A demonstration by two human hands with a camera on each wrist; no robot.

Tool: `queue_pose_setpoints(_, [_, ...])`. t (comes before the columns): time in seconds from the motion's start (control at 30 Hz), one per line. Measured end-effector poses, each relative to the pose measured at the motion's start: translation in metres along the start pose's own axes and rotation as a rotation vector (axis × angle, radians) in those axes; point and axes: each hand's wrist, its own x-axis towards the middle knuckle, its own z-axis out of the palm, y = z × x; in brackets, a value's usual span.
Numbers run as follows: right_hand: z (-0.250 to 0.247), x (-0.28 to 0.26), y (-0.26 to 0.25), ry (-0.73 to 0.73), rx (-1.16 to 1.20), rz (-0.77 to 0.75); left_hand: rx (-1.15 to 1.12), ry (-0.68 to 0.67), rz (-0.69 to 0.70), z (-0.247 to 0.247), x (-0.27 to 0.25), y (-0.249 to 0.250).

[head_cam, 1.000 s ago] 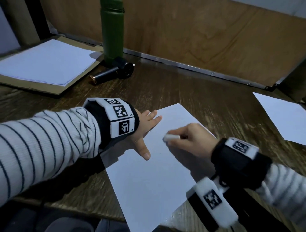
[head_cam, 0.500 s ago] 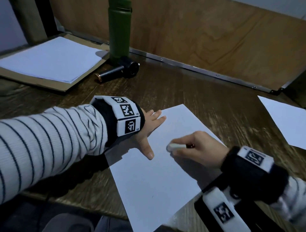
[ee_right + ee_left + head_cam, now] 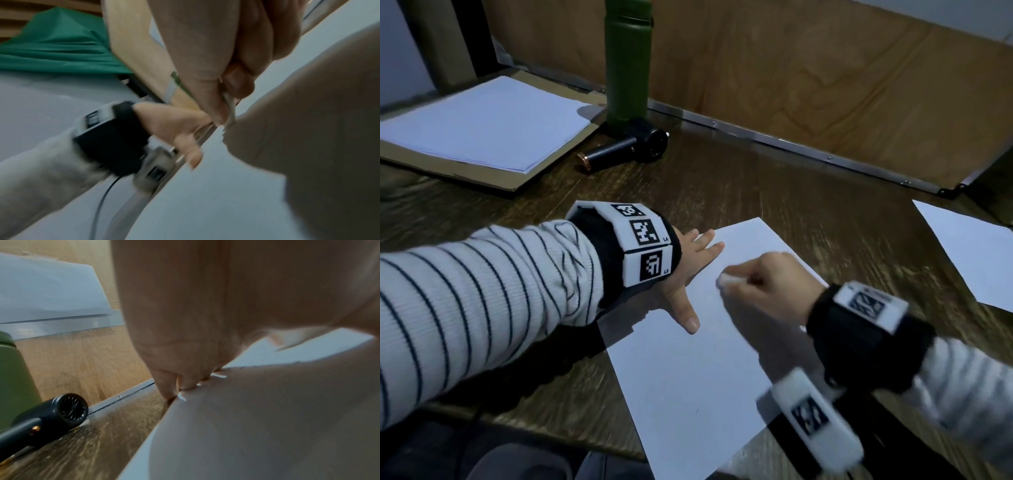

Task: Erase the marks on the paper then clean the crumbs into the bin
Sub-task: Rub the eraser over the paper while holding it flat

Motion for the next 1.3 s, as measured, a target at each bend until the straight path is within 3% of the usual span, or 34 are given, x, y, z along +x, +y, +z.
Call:
queue_pose_setpoints(0.07, [0.006,-0.022,-0.012,-0.142,0.052,-0.104,0.024,-0.007,-0.004,-0.001,0.0,0.001])
queue_pose_setpoints(0.13, [0.006,-0.025,-0.013,-0.194,0.06,-0.125,0.035,-0.019,-0.01,-0.002,0.0,0.001])
queue_pose_setpoints(0.33, [-0.007,0.027,0.016,0.09,-0.078,0.054,0.012,-0.014,-0.004,-0.001,-0.001,-0.001])
queue_pose_setpoints(0.4, [-0.004,0.026,0.015,0.113,-0.074,0.065,0.026,-0.028,-0.01,-0.003,-0.001,0.0])
queue_pose_setpoints(0.57, [0.009,-0.025,-0.01,-0.117,0.003,-0.142,0.055,-0.038,-0.02,-0.007,-0.004,0.005])
queue_pose_setpoints(0.63, [0.007,-0.027,-0.01,-0.126,-0.007,-0.156,0.062,-0.046,-0.024,-0.007,-0.004,0.005])
queue_pose_setpoints(0.87, [-0.005,0.022,0.012,0.19,-0.059,0.154,0.028,-0.024,-0.011,-0.004,-0.003,0.003])
queue_pose_setpoints(1.07, [0.01,-0.029,-0.012,-0.181,-0.012,-0.177,0.039,-0.039,-0.022,-0.004,-0.003,0.003])
queue_pose_setpoints(1.17, [0.003,-0.015,-0.004,-0.09,0.02,-0.114,0.021,-0.024,-0.013,-0.002,-0.001,0.002])
queue_pose_setpoints(1.3, [-0.009,0.025,0.018,0.14,-0.005,0.119,0.025,-0.04,-0.02,-0.005,-0.003,0.002])
